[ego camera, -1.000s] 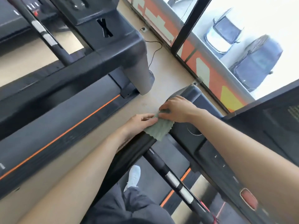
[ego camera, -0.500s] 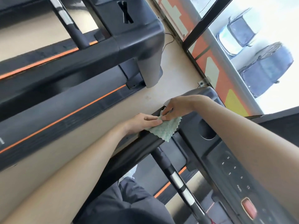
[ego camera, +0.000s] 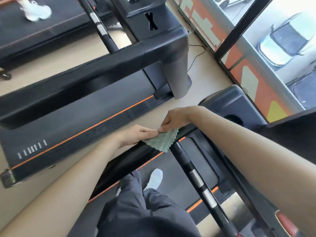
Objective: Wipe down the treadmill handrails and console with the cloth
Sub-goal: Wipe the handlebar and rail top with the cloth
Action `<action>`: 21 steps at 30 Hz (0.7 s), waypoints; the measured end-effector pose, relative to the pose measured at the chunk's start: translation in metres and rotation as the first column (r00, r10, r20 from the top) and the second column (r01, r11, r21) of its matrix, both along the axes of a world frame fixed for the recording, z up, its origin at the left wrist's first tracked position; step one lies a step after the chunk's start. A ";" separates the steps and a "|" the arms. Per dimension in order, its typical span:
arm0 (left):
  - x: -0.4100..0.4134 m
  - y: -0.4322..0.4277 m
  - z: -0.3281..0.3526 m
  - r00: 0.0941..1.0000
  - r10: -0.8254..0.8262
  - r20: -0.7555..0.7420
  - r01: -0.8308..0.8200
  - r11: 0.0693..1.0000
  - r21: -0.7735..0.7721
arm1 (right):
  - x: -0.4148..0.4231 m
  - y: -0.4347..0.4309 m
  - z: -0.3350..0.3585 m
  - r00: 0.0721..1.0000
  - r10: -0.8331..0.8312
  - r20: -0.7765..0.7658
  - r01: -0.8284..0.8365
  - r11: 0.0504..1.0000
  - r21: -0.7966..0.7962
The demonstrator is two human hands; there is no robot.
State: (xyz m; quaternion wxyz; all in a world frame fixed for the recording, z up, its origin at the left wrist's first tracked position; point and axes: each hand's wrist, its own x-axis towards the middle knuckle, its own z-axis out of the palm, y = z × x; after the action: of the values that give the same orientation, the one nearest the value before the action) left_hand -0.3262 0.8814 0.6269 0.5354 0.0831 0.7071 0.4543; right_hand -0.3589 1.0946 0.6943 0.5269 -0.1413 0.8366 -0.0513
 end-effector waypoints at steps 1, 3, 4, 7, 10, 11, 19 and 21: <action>0.005 -0.007 0.003 1.000 0.003 -0.001 -0.003 1.000 -0.011 | 0.005 -0.006 -0.002 1.000 0.007 -0.014 -0.007 1.000 -0.013; 0.016 -0.023 0.007 1.000 0.000 -0.024 -0.001 0.999 -0.053 | 0.013 -0.018 -0.005 0.999 0.021 -0.042 -0.022 0.999 -0.043; 0.022 -0.030 0.009 0.999 0.010 -0.036 -0.013 0.997 -0.072 | 0.017 -0.024 -0.005 0.998 0.026 -0.050 -0.029 0.998 -0.057; 0.039 -0.052 0.011 0.996 0.048 -0.071 -0.054 0.994 -0.099 | 0.027 -0.043 -0.008 0.995 0.051 -0.087 -0.059 0.994 -0.088; 0.050 -0.072 0.012 0.997 0.051 -0.055 -0.056 0.993 -0.100 | 0.038 -0.061 -0.011 0.991 0.042 -0.125 -0.055 0.993 -0.104; 0.052 -0.078 0.012 0.997 0.049 -0.055 -0.055 0.993 -0.108 | 0.041 -0.067 -0.012 0.990 0.040 -0.133 -0.054 0.993 -0.103; 0.070 -0.138 0.002 0.999 -0.004 -0.052 -0.003 0.992 -0.127 | 0.072 -0.123 -0.011 0.983 0.058 -0.174 -0.069 0.996 -0.059; 0.078 -0.158 0.000 0.999 -0.014 -0.049 0.008 0.991 -0.131 | 0.081 -0.143 -0.012 0.983 0.068 -0.170 -0.077 0.996 -0.048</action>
State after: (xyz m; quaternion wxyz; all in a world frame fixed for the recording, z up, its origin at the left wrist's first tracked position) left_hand -0.2485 0.7230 0.6266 0.5244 0.0630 0.7481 0.4017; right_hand -0.2778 0.9520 0.6827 0.4521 -0.1897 0.8705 -0.0428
